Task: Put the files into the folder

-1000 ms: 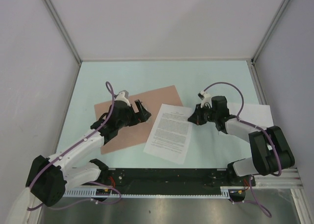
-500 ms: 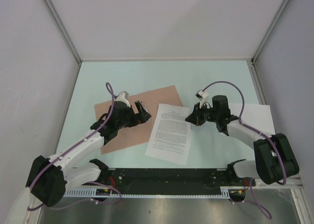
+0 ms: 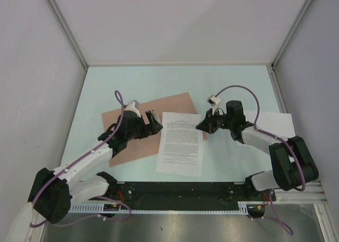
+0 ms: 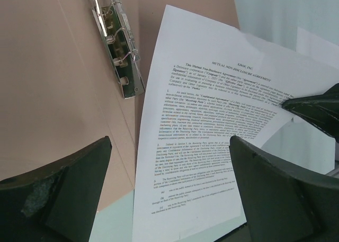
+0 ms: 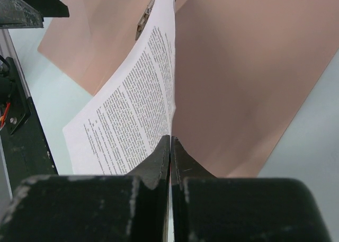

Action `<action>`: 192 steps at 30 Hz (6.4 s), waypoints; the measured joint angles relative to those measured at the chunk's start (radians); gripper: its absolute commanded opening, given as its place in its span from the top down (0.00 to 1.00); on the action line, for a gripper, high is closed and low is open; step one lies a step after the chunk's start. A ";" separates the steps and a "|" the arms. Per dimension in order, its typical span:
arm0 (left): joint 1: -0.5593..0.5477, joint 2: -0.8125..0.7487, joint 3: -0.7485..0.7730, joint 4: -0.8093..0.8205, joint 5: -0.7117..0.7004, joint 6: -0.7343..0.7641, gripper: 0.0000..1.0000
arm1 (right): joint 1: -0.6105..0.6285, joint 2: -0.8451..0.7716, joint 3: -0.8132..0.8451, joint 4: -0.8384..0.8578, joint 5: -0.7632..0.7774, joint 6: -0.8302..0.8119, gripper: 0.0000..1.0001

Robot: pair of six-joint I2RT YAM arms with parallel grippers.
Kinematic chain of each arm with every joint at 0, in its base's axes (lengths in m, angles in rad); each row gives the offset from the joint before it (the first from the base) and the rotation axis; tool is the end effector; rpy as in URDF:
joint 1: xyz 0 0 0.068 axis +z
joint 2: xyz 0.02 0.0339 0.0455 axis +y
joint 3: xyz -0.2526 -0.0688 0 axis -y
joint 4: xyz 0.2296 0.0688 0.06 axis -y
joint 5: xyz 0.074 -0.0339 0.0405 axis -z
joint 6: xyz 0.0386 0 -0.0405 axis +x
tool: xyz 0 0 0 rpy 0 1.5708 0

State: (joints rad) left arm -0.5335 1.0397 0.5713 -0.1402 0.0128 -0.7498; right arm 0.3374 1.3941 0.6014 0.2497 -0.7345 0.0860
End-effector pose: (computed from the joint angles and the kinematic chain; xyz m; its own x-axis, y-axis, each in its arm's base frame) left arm 0.1861 -0.1105 0.2168 -0.7130 -0.3703 -0.5954 0.0433 0.8243 -0.5645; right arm 0.2437 0.1129 0.1877 -0.5534 -0.1266 -0.8233 -0.7424 0.5232 0.4186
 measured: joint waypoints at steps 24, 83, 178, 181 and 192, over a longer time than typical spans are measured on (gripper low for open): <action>0.011 -0.006 0.000 0.000 0.001 0.009 0.00 | -0.021 0.370 0.294 -0.043 -0.016 -0.032 1.00; 0.042 0.073 0.005 0.003 -0.001 0.035 0.00 | 0.008 0.894 1.123 -0.636 0.092 -0.301 0.89; 0.361 0.814 0.554 0.132 0.330 -0.056 0.02 | 0.402 0.645 0.687 -0.298 0.568 0.298 1.00; 0.359 0.834 0.554 0.140 0.332 -0.063 0.02 | 0.393 0.645 0.678 -0.280 0.549 0.310 1.00; 0.346 0.868 0.554 0.166 0.336 -0.064 0.02 | 0.388 0.654 0.674 -0.254 0.508 0.333 1.00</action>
State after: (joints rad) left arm -0.1879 1.9079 1.1248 0.0261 0.3489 -0.8135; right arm 0.7254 2.0483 1.2755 -0.0048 -0.2264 0.4191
